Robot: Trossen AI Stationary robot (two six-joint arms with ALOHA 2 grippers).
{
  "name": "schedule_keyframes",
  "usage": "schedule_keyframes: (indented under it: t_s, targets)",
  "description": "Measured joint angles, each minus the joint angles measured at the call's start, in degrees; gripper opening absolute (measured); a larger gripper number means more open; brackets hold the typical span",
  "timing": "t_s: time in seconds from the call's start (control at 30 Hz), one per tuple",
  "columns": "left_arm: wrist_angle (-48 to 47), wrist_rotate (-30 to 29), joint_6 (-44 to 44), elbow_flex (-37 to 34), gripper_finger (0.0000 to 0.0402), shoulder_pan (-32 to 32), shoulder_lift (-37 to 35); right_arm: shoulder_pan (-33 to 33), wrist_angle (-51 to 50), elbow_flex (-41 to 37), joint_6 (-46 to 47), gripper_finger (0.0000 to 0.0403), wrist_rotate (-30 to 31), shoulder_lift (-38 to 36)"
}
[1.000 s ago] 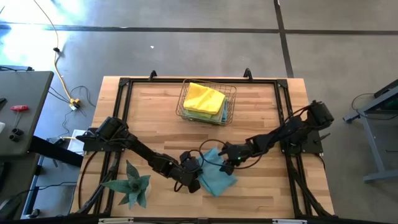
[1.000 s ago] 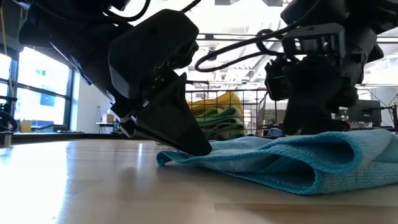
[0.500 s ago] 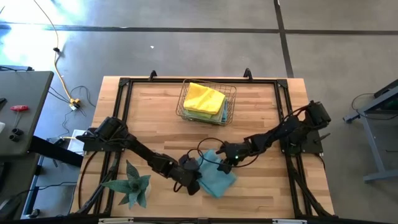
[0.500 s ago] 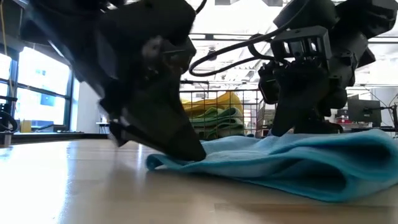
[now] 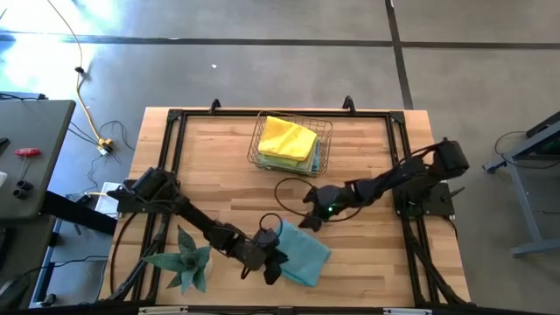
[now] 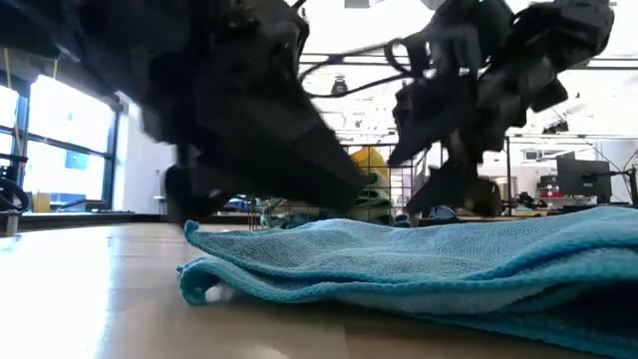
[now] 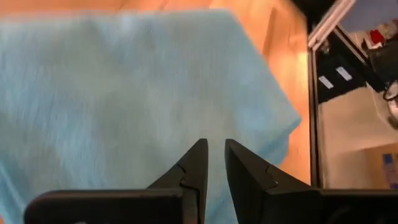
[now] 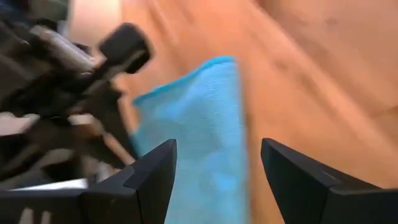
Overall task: Fold microfiber towels
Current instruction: Stack the blue towel on top of the stacked towels into the wire basket
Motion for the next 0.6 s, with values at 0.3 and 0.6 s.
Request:
schedule_keyframes:
  t_s: [0.3,0.6]
  targets:
    - [-0.7,-0.5,33.4,0.5,0.0046,1.4,-0.2,11.3,-10.3,0.1,16.5,0.0228,5.5,-11.9]
    - [-4.7,1.2,48.7,0.5,0.0046,6.6,-0.2,26.3,-12.3,0.1,40.5,0.0228,23.3,-8.6]
